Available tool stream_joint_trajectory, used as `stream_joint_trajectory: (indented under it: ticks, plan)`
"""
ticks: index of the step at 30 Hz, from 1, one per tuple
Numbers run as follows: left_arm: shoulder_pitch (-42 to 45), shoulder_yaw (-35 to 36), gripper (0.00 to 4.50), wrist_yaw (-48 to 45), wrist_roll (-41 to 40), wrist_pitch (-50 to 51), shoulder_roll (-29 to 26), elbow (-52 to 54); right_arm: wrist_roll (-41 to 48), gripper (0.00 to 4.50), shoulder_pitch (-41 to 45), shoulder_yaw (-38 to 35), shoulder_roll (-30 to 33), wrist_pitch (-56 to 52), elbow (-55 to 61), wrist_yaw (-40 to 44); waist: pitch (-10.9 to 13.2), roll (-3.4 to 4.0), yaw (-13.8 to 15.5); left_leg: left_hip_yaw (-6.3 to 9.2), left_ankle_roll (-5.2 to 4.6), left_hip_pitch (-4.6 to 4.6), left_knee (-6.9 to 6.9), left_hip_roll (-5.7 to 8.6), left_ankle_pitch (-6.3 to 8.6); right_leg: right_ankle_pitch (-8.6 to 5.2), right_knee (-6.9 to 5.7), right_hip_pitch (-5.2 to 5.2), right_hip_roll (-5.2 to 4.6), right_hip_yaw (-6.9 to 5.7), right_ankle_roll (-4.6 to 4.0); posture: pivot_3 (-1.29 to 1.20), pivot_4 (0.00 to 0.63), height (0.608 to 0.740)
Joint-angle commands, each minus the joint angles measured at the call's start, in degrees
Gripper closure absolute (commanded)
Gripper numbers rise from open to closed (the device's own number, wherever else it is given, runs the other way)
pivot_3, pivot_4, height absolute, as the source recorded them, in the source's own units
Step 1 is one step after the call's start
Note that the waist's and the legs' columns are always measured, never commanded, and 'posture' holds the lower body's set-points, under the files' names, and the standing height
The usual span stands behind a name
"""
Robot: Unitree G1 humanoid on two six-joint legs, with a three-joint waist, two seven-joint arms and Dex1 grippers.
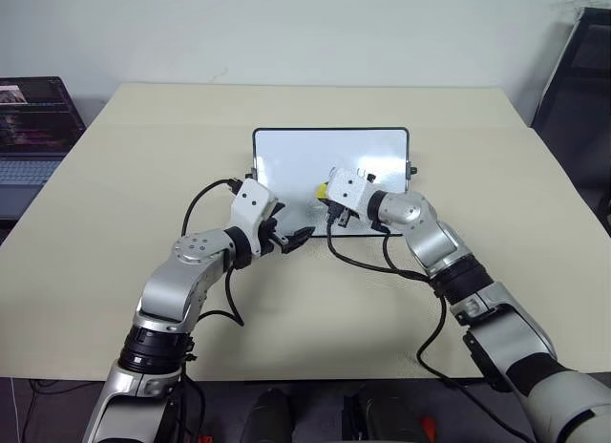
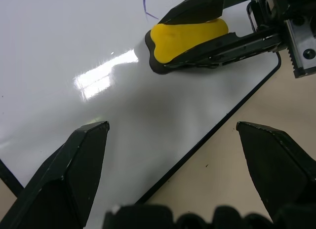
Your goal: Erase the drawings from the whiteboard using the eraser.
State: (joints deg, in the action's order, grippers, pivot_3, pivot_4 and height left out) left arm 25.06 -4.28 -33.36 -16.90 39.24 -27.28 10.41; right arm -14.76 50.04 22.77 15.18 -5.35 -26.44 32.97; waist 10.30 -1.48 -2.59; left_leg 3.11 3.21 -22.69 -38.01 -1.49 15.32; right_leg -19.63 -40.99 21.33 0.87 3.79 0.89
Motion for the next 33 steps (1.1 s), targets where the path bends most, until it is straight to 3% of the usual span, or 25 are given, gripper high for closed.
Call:
stream_joint_trajectory:
  ticks: [1, 8, 12, 18, 26, 33]
  plan:
    - [0.6, 0.7, 0.0, -0.5, -0.3, -1.0, -0.2, 2.1, -2.4, 3.51, 1.7, -2.9, 1.2, 0.3, -3.6, -6.5, 0.0, 0.0, -0.1, 0.01, 0.0, 0.0, -0.01, 0.0, 0.0, 0.0, -0.01, 0.0, 0.0, 0.0, 0.0, 0.0, 0.15, 0.74]
    - [0.6, 0.7, 0.0, -0.7, -0.4, -0.6, -0.3, 2.4, -1.8, 3.51, 4.6, -5.2, 1.3, 1.8, -7.3, -10.8, 0.0, 0.0, 0.1, 0.01, -0.05, -0.01, -0.05, 0.03, -0.07, 0.12, -0.01, -0.01, -0.01, 0.01, -0.02, 0.0, 0.15, 0.74]
    - [0.6, 0.7, 0.0, -0.6, -0.5, -0.2, -0.1, 2.8, -1.4, 3.51, 4.1, -4.4, 1.3, 1.2, -7.2, -8.2, 0.0, 0.0, 0.0, 0.0, -0.05, -0.01, 0.0, 0.01, -0.07, 0.12, -0.01, 0.01, 0.0, 0.01, -0.02, 0.0, 0.15, 0.74]
    - [0.4, 1.0, 0.0, -0.4, -0.7, 0.6, 0.0, 3.8, -1.7, 3.51, -0.2, -0.2, 2.7, -0.5, -2.2, 2.6, 0.0, 0.0, 0.0, 0.0, -0.05, -0.01, 0.01, 0.02, -0.06, 0.12, 0.04, -0.02, 0.0, 0.01, -0.02, 0.0, 0.15, 0.74]
    - [1.1, 0.8, 0.0, -0.3, -0.8, 0.9, 0.2, 3.6, -3.7, 3.51, 1.1, -1.0, 2.7, 0.7, -2.1, -0.1, 0.0, 0.0, -0.5, 0.01, -0.04, 0.04, -0.01, 0.01, -0.07, 0.12, 0.0, -0.04, 0.0, 0.01, -0.02, 0.0, 0.15, 0.74]
    - [1.1, 0.9, 0.0, 0.2, -1.1, 1.7, 0.7, 4.3, 6.4, 3.51, -1.9, -8.7, -0.3, -10.0, 9.7, 2.6, 0.0, 0.0, -0.3, 0.05, -0.04, -0.09, 0.01, 0.01, -0.08, 0.12, 0.02, 0.04, 0.0, -0.03, -0.02, 0.0, 0.15, 0.74]
